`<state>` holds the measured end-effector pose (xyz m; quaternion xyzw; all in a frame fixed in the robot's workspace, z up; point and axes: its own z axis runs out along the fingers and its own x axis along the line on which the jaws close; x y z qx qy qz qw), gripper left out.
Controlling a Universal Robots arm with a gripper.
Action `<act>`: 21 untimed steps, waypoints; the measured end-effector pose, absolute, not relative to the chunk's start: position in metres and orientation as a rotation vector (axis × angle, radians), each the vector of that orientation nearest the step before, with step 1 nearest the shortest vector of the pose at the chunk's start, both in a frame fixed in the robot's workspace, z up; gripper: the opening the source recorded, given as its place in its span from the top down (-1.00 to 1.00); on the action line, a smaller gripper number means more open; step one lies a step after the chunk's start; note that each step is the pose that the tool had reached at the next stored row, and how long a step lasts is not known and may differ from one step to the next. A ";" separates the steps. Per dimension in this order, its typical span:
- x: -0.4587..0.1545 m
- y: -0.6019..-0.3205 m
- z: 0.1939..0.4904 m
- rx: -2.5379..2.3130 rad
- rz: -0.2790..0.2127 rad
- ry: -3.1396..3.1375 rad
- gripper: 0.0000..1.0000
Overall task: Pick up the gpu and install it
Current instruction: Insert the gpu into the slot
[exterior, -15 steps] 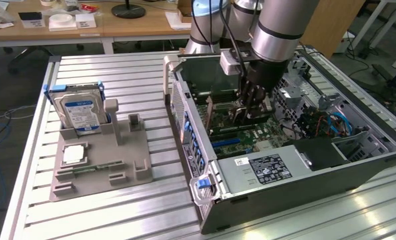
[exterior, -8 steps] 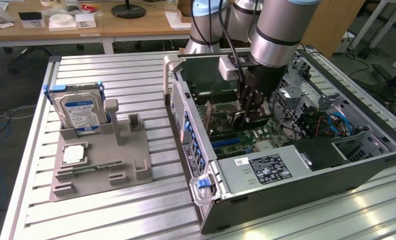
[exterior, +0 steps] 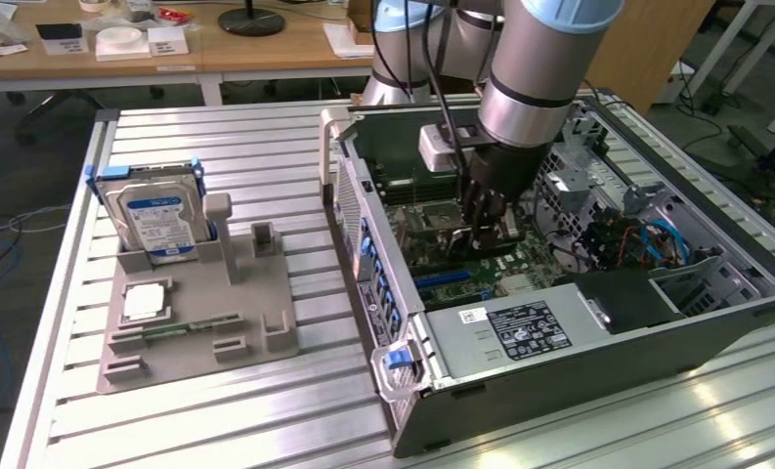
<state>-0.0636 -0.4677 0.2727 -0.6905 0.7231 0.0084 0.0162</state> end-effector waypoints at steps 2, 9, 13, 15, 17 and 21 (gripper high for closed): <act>-0.064 -0.468 0.269 -2.147 0.026 2.249 0.44; -0.068 -0.468 0.256 -2.147 0.026 2.248 0.44; -0.070 -0.468 0.252 -2.147 0.026 2.249 0.44; -0.070 -0.468 0.252 -2.147 0.026 2.249 0.44; -0.072 -0.468 0.251 -2.147 0.026 2.249 0.44; -0.072 -0.468 0.251 -2.147 0.026 2.249 0.44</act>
